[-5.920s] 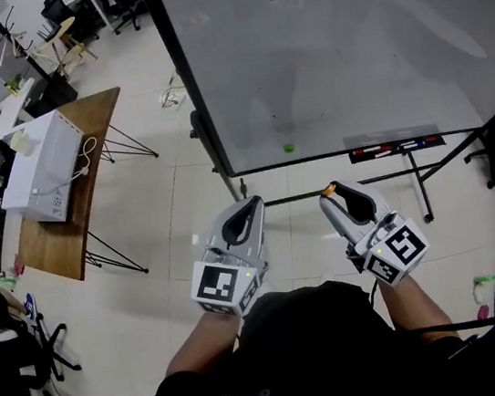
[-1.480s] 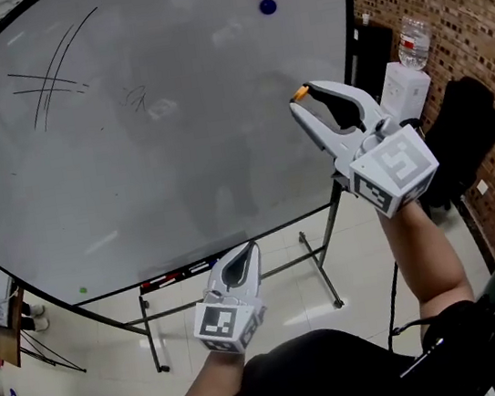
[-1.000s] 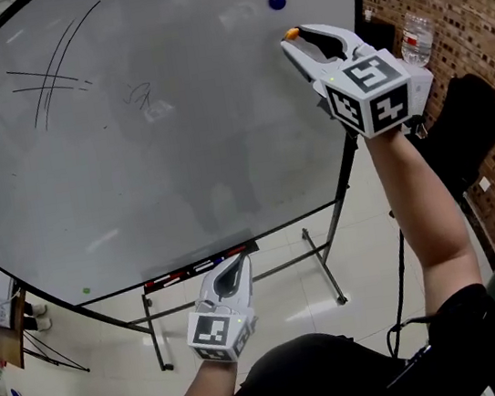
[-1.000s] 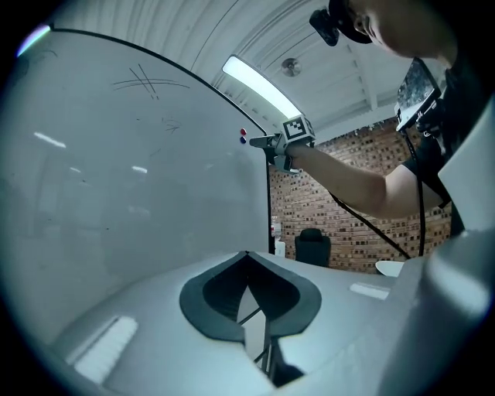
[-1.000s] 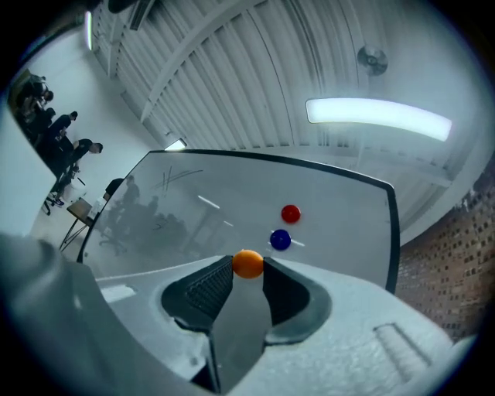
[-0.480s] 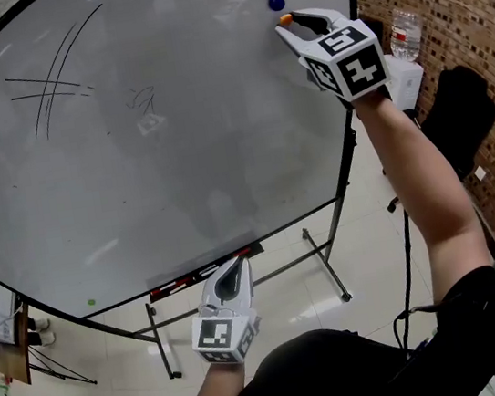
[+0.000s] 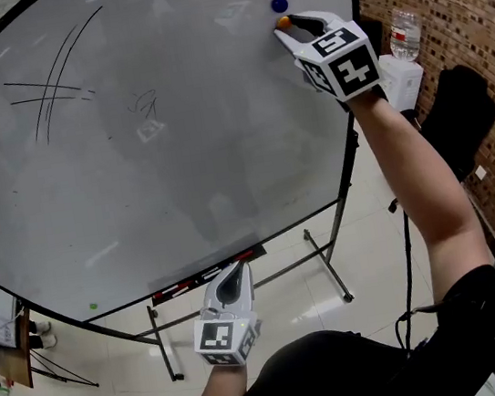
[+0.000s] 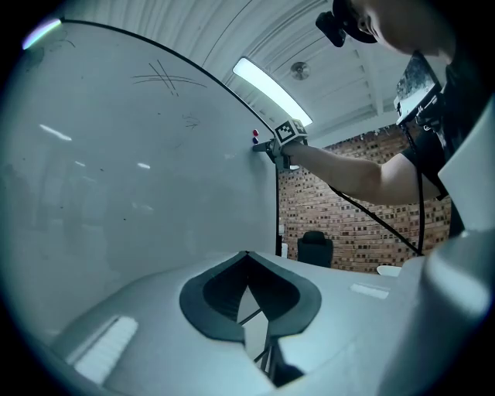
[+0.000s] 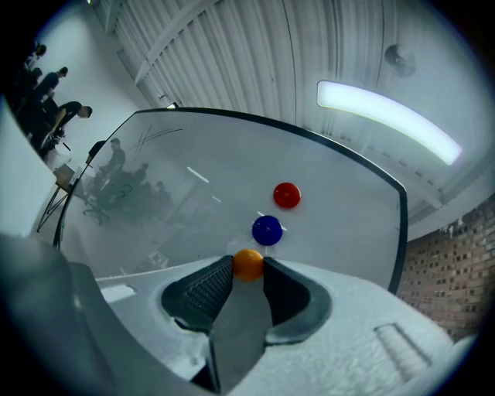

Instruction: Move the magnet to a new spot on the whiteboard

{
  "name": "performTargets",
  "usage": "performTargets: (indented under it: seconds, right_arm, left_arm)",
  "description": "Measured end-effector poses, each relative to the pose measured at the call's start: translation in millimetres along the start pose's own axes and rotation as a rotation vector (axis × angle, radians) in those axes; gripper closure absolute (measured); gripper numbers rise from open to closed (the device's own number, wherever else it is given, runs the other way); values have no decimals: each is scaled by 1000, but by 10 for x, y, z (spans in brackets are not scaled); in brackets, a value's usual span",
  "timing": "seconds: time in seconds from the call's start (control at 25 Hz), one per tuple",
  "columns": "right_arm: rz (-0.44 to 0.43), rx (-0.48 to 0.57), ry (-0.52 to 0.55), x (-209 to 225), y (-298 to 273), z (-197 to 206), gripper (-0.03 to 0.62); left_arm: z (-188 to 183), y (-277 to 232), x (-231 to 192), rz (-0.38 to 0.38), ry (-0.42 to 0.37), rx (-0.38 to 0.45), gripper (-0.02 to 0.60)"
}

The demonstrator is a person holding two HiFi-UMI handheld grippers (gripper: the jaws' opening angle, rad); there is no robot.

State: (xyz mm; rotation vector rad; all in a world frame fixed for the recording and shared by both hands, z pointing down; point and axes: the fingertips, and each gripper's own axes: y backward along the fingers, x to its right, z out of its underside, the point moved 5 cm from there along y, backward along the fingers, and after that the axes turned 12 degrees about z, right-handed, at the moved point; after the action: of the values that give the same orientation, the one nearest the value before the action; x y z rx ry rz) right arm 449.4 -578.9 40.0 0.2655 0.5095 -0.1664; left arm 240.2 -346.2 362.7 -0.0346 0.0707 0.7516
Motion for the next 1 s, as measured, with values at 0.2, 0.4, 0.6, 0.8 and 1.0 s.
performTargets:
  seconds: [0.2,0.4,0.6,0.8,1.0]
  right_arm:
    - [23,8,4,-5,-9,12,480]
    - [8,20,0,-47,20,11,453]
    - [28,43,-2,-17,104,-22,427]
    - [-4,131,-80,-201,569,33,456]
    - [-243,131,-204,-1098,1224,357,591]
  left_arm:
    - [-23,24,-19,-4,4,-2,566]
    - [-4,35,-40,-8,6,-7,566]
    - [13,62,-41,-13,10,-1,566]
    - [9,184,-115,-35,2,5,566]
    - [-1,486,-287,-66,5,20,566]
